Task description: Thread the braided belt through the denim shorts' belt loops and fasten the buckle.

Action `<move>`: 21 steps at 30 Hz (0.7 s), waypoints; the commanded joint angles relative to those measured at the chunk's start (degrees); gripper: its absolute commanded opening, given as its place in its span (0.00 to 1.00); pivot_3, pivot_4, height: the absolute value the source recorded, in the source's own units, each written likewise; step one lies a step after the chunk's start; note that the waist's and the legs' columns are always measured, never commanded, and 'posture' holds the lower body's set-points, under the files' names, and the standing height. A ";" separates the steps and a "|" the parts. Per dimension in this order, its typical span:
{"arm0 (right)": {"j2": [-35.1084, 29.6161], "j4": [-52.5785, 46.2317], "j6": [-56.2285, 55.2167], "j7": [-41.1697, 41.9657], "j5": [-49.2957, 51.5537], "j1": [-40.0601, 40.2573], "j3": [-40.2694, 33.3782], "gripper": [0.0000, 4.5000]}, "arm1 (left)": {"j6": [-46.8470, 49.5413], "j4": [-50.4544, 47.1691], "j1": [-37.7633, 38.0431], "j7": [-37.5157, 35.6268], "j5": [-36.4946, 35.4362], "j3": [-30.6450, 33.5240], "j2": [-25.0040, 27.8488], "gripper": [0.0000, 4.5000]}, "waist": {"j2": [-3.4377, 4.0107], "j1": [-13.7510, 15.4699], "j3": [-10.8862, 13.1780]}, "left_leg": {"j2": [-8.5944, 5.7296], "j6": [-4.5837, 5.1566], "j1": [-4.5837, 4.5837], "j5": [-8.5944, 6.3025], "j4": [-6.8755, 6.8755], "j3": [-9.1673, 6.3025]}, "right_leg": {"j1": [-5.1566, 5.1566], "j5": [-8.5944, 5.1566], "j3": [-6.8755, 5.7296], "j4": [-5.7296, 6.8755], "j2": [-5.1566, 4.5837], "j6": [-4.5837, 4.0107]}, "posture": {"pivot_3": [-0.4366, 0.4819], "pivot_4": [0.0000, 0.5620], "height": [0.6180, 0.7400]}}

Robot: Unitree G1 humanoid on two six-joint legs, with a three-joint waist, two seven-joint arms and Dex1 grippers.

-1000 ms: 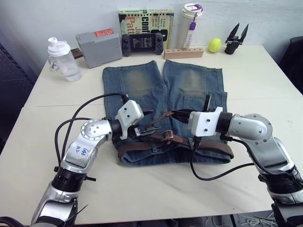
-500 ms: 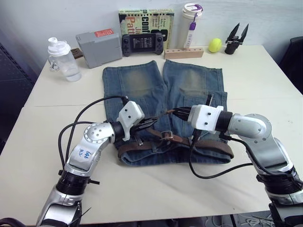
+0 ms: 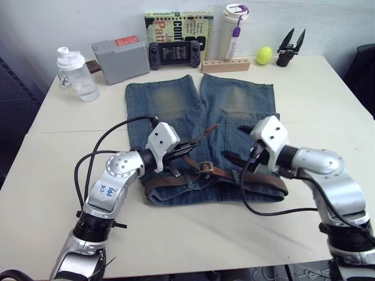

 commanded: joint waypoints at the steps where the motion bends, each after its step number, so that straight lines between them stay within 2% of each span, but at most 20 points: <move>1: 2.96 -3.91 2.91 -2.49 2.92 0.14 1.41 0.79 | -2.55 -2.90 0.92 -0.44 -0.42 0.71 -0.37 0.00 | 0.00 -0.01 0.00 | -0.01 0.00 0.00 0.00 0.00 0.00 | 0.00 0.00 0.00 0.00 -0.01 0.00 | 0.48 0.27 0.92; 2: 3.92 -4.26 3.88 -3.09 3.67 0.01 1.53 0.72 | -2.71 -3.19 1.13 -0.43 -0.50 0.76 -0.46 0.00 | 0.00 -0.02 0.00 | -0.01 0.00 0.00 0.00 0.00 0.00 | 0.00 0.00 0.01 0.00 0.00 0.00 | 0.48 0.27 0.92; 3: 4.46 -4.49 4.60 -3.60 4.19 -0.12 1.63 0.59 | -2.84 -3.37 1.27 -0.43 -0.57 0.81 -0.51 0.00 | 0.00 0.10 0.00 | -0.02 0.00 0.00 0.00 0.01 0.00 | 0.00 0.00 0.01 0.00 -0.01 0.00 | 0.48 0.27 0.92; 8: 5.17 -4.53 8.18 -5.52 4.68 1.33 5.15 0.07 | -3.49 -4.17 1.66 -0.48 -1.05 1.23 -0.77 0.00 | 0.00 0.14 0.00 | -0.04 0.00 -0.02 0.00 0.04 -0.03 | 0.02 0.00 0.00 -0.01 -0.03 0.00 | 0.48 0.27 0.92; 9: 5.11 -4.52 8.52 -5.72 4.65 1.65 5.73 0.01 | -3.65 -4.25 1.68 -0.41 -1.08 1.29 -0.86 0.00 | 0.00 0.10 0.00 | -0.03 0.00 -0.02 0.00 0.04 -0.03 | 0.02 0.00 0.00 -0.01 -0.02 0.00 | 0.48 0.27 0.92; 17: 4.10 -1.68 10.40 -8.93 0.90 5.35 13.33 0.01 | -3.84 -5.19 1.15 1.39 -1.59 2.60 -2.74 0.00 | 0.00 -0.01 0.00 | -0.03 0.00 0.01 0.00 0.01 0.00 | 0.02 0.00 0.01 -0.01 -0.01 0.00 | 0.48 0.27 0.92; 21: 2.70 -0.89 10.14 -9.75 -1.01 6.61 15.16 0.01 | -2.23 -6.49 1.28 3.03 -3.84 5.75 -3.55 0.00 | -0.03 -0.01 -0.02 | -0.02 0.00 0.02 0.00 0.01 -0.01 | 0.02 0.00 0.01 -0.01 -0.01 0.00 | 0.48 0.27 0.92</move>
